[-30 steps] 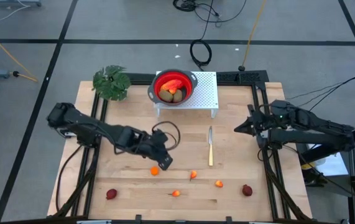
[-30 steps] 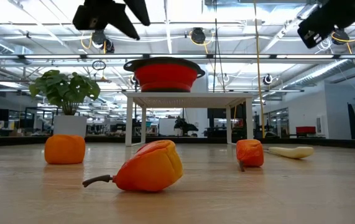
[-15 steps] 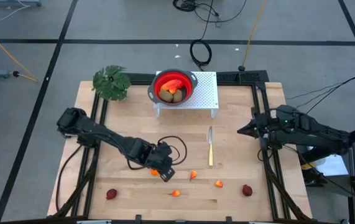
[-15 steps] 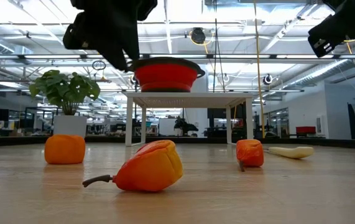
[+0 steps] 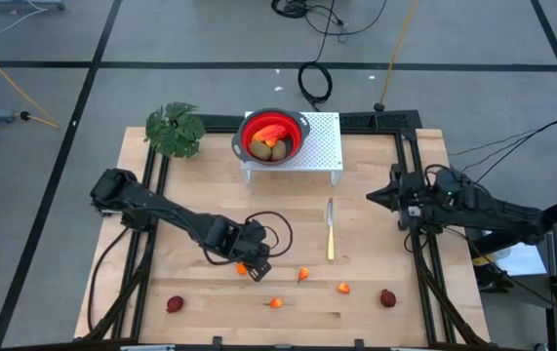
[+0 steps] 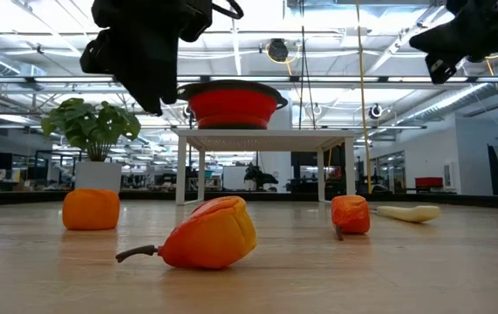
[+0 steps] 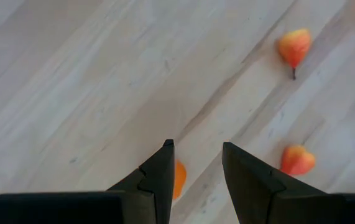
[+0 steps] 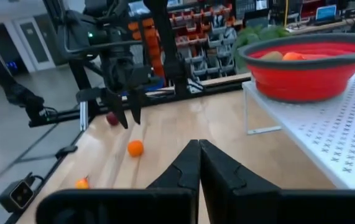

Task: Pick & Place Fruit
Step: Put the orange into the red strainer bowl on the shelf

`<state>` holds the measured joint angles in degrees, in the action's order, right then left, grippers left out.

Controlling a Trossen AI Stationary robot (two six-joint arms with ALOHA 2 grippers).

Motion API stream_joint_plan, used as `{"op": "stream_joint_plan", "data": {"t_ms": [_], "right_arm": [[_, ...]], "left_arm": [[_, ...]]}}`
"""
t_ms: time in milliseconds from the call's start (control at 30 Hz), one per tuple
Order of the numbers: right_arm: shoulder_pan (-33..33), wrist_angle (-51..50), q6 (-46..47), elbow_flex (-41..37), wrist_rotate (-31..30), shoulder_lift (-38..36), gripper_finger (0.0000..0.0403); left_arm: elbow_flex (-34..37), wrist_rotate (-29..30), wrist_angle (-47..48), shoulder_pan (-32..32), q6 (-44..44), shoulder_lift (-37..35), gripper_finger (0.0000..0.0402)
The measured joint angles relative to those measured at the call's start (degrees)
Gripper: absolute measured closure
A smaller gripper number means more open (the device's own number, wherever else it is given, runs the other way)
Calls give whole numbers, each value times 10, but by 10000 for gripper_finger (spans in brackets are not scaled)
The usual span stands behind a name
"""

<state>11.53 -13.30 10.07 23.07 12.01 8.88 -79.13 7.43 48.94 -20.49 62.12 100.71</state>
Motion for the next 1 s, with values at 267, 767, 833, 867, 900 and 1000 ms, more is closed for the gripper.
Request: {"op": "stream_joint_plan", "data": {"t_ms": [267, 767, 833, 867, 900, 1000], "right_arm": [[0, 63, 15, -65, 0, 0, 403], [0, 63, 13, -71, 0, 0, 403], [0, 63, 13, -71, 0, 0, 403], [0, 62, 13, -71, 0, 0, 403], [0, 62, 13, -71, 0, 0, 403], [0, 62, 13, -71, 0, 0, 403]], "left_arm": [[0, -38, 26, 0, 14, 0, 270], [2, -37, 59, -4, 66, 1, 142], [11, -36, 60, -7, 75, 2, 122], [17, -36, 59, -9, 77, 2, 113], [24, -39, 55, -10, 76, 2, 105], [43, -46, 36, -13, 74, 3, 86]]}}
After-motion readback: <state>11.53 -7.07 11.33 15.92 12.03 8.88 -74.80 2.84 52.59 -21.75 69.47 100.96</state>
